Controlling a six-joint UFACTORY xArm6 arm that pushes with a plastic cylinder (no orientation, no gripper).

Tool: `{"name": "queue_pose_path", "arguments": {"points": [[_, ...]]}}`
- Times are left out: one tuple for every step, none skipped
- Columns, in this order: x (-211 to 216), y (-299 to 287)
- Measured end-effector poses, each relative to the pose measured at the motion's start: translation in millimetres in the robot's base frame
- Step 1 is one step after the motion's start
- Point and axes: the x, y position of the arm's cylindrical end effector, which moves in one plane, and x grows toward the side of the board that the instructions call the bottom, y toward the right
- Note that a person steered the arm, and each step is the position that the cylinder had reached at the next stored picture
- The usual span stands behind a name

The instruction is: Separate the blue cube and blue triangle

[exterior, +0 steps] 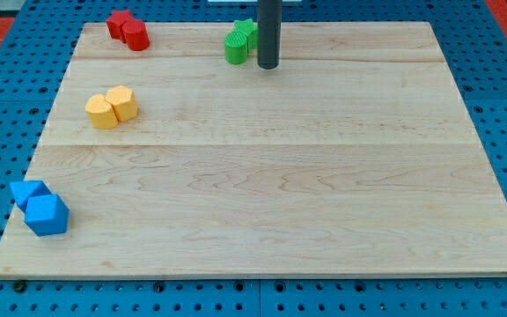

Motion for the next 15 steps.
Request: {"name": "queue_pose_path", "arguments": {"points": [[4,0],[34,0],[92,16],[144,39],[179,33],[184,14],[184,13],[202,13],[256,-1],[289,-63],[300,-165],[300,-277],[293,-324],[276,-286],[274,-231]]}}
